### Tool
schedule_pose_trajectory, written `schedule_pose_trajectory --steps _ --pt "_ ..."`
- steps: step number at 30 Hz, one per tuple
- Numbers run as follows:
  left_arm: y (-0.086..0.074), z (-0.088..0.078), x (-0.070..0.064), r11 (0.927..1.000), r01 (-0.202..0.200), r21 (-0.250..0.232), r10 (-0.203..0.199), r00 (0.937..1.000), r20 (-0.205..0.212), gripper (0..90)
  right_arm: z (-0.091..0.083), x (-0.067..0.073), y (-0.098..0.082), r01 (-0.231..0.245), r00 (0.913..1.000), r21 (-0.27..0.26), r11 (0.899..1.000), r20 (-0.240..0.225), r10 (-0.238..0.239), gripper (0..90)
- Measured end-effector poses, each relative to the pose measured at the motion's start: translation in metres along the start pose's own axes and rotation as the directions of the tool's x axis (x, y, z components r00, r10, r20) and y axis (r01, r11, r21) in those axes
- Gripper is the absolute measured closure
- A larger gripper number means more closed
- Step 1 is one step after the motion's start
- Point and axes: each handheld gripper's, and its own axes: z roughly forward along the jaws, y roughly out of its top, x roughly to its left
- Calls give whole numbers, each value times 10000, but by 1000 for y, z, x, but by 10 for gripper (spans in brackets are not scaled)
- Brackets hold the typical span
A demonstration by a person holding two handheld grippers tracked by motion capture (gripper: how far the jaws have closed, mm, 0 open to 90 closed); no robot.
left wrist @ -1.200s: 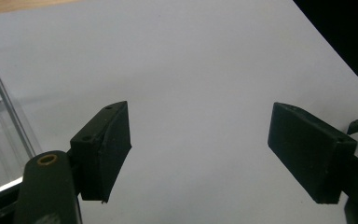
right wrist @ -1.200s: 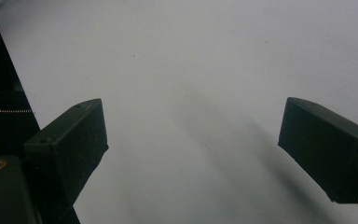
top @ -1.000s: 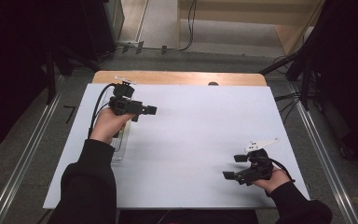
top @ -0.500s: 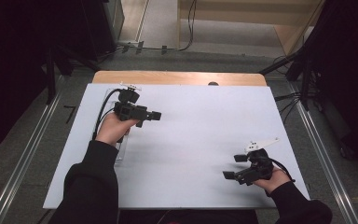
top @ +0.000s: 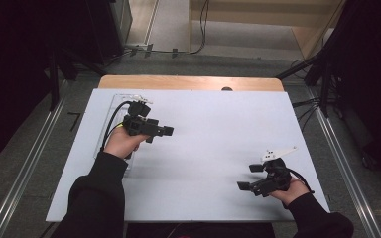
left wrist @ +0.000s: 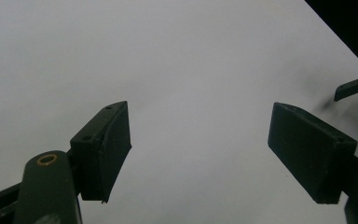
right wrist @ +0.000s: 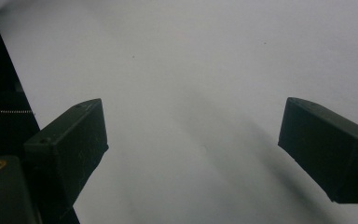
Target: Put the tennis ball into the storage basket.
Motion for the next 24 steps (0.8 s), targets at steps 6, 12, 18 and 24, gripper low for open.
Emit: schedule_pose_trajectory --steps 6,12,18,24 --pt "-6 3 -1 9999 -96 67 96 10000 -23 219 0 0 0 24 10000 -8 10000 12 -24 62" --pt "-13 6 -3 9998 -154 153 152 9999 80 220 0 0 0 25 10000 20 10000 12 -26 62" --pt "-18 4 -4 10000 33 30 -34 9994 351 219 0 0 0 28 10000 1 10000 19 -28 62" --pt "-23 1 -6 10000 33 -23 -32 9988 489 220 0 0 0 50 10000 23 10000 14 -50 62"
